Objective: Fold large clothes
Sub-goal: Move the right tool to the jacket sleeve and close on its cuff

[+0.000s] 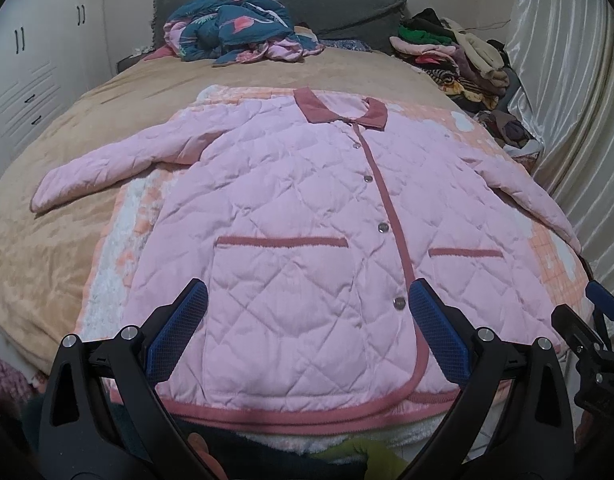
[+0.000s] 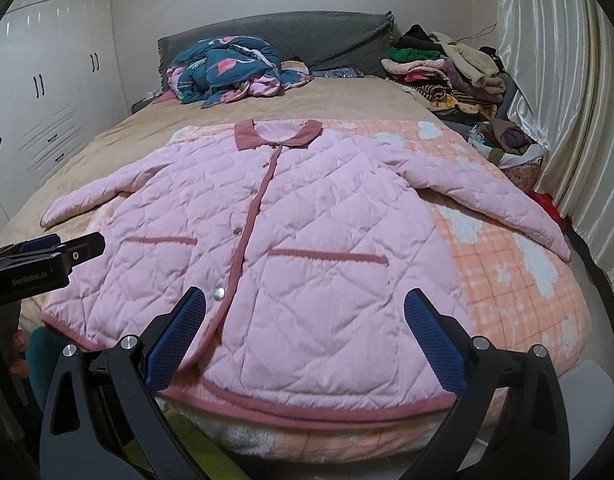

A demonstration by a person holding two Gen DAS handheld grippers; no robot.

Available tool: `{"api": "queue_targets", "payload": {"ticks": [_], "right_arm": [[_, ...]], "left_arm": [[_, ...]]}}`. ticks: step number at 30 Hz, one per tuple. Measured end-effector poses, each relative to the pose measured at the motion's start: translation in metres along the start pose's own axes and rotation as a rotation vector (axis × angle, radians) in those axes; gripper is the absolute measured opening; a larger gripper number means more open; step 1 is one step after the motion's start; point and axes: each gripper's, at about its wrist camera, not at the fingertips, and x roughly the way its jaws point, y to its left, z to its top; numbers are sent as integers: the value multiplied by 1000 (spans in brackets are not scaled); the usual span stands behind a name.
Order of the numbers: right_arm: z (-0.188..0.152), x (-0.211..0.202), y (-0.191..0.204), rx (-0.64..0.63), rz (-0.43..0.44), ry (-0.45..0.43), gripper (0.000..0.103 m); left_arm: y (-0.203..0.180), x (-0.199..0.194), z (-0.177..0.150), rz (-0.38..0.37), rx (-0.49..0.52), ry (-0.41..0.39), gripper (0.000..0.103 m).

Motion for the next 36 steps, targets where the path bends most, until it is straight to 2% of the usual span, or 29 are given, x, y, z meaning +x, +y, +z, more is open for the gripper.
{"api": "queue_targets", "payload": {"ticks": [12, 17, 25, 36], "right_arm": [[47, 12, -15, 33, -9, -52, 99], [64, 16, -32, 70, -35, -77, 99], [83, 19, -65, 124, -96, -106, 99], [105, 28, -112, 214, -157, -124, 99]], "left_arm": [[-13, 8, 41, -10, 4, -12, 94], [-27, 18, 62, -12, 24, -12, 94], [-54, 39, 95, -55, 42, -5, 94], [-89, 54, 126, -72, 78, -3, 94]]}}
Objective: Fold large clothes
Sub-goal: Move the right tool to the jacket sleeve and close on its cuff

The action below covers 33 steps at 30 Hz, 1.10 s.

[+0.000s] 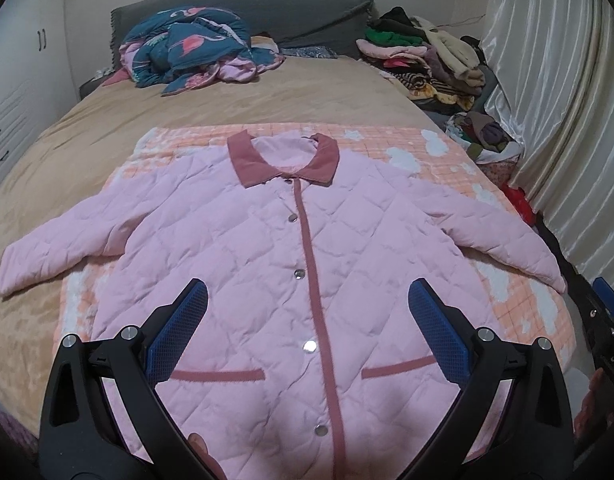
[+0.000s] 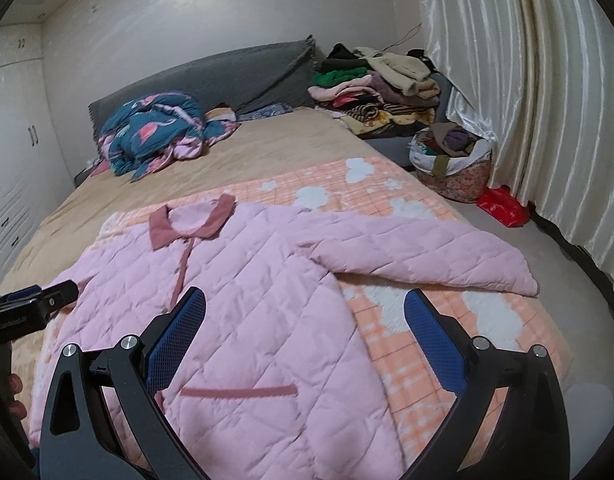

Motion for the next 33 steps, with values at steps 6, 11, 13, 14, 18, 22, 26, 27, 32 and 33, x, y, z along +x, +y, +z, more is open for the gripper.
{"api": "queue_targets", "payload": {"ticks": [6, 11, 13, 14, 18, 22, 26, 27, 32, 33], "right_arm": [[15, 7, -23, 42, -38, -11, 99], [25, 14, -48, 92, -73, -16, 99], [28, 19, -60, 120, -91, -17, 99], [30, 21, -67, 137, -96, -20, 99], [34, 34, -97, 208, -122, -19, 99], [34, 47, -125, 275, -147, -7, 99], [28, 67, -153, 334, -179, 23, 99], [26, 73, -159, 348, -187, 32, 99], [17, 99, -180, 393, -223, 69, 99], [14, 105, -184, 403, -239, 79, 99]], "left_arm": [[-17, 8, 16, -17, 6, 15, 94], [-33, 18, 27, -33, 24, 19, 94], [-39, 25, 32, -38, 32, 19, 94], [-42, 30, 34, -38, 35, 22, 94], [-53, 45, 41, -44, 50, 28, 94], [-60, 61, 45, -41, 56, 39, 94], [-65, 84, 44, -39, 64, 63, 94], [-66, 89, 43, -39, 63, 69, 94], [-69, 111, 38, -27, 78, 97, 94], [-70, 117, 36, -25, 84, 103, 94]]}}
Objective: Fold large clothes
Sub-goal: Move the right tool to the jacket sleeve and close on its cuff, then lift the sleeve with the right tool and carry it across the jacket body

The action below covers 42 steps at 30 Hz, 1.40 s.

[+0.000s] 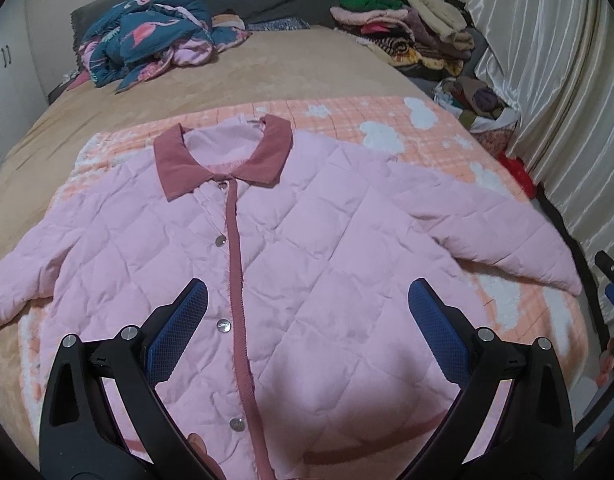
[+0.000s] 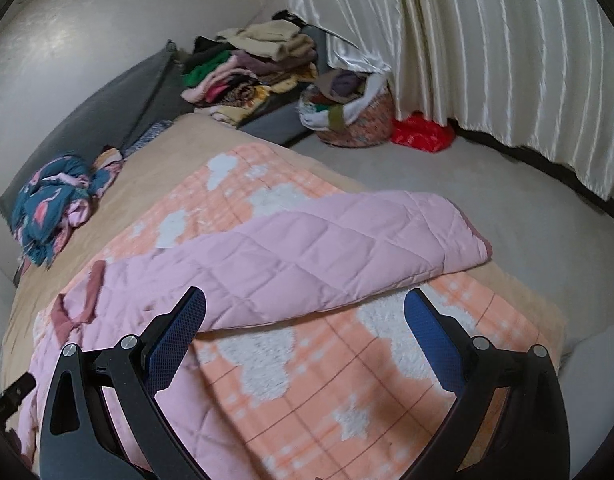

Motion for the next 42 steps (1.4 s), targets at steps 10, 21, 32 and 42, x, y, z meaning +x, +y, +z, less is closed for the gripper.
{"api": "queue_targets", "payload": {"ticks": [10, 21, 32, 42], "right_arm": [[-2, 64, -22, 103, -36, 72, 99], [5, 116, -52, 236, -91, 131, 99], [7, 156, -106, 434, -27, 94, 69], [34, 130, -79, 192, -24, -15, 21]], "left_arm": [[14, 35, -5, 12, -18, 43, 94], [34, 66, -7, 63, -26, 73, 94], [64, 70, -4, 102, -68, 68, 94], [86, 66, -4, 106, -113, 49, 94]]}}
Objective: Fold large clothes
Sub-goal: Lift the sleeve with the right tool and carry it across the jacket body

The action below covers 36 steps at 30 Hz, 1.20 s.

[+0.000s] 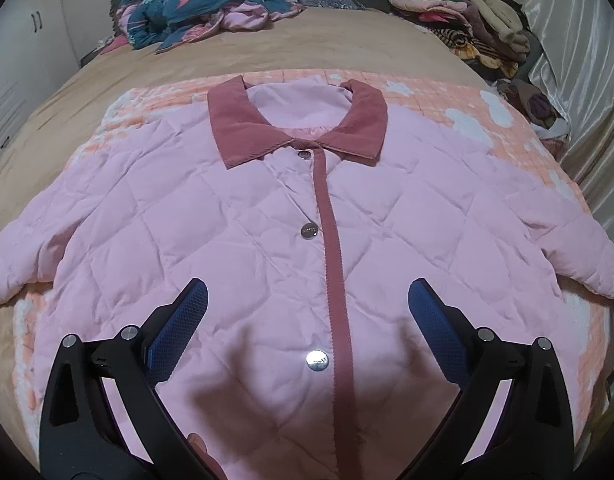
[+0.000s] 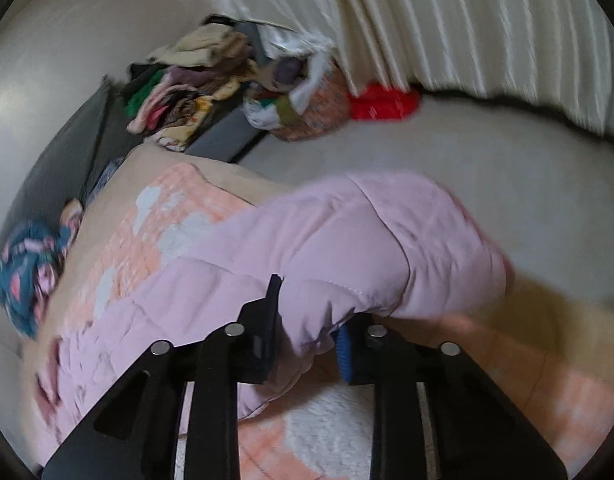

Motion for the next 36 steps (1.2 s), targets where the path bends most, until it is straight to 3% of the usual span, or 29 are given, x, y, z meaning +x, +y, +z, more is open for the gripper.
{"api": "queue_targets", "payload": {"ticks": [6, 12, 18, 36], "right_arm": [[18, -38, 55, -192, 19, -121, 19], [19, -71, 112, -331, 69, -188, 18], [13, -99, 154, -386, 158, -224, 17], [-19, -164, 249, -516, 283, -273, 17]], "left_arm": [[8, -7, 4, -14, -8, -18, 94], [20, -20, 14, -8, -16, -52, 94], [37, -37, 22, -14, -34, -99, 94], [92, -67, 32, -36, -115, -150, 94]]}}
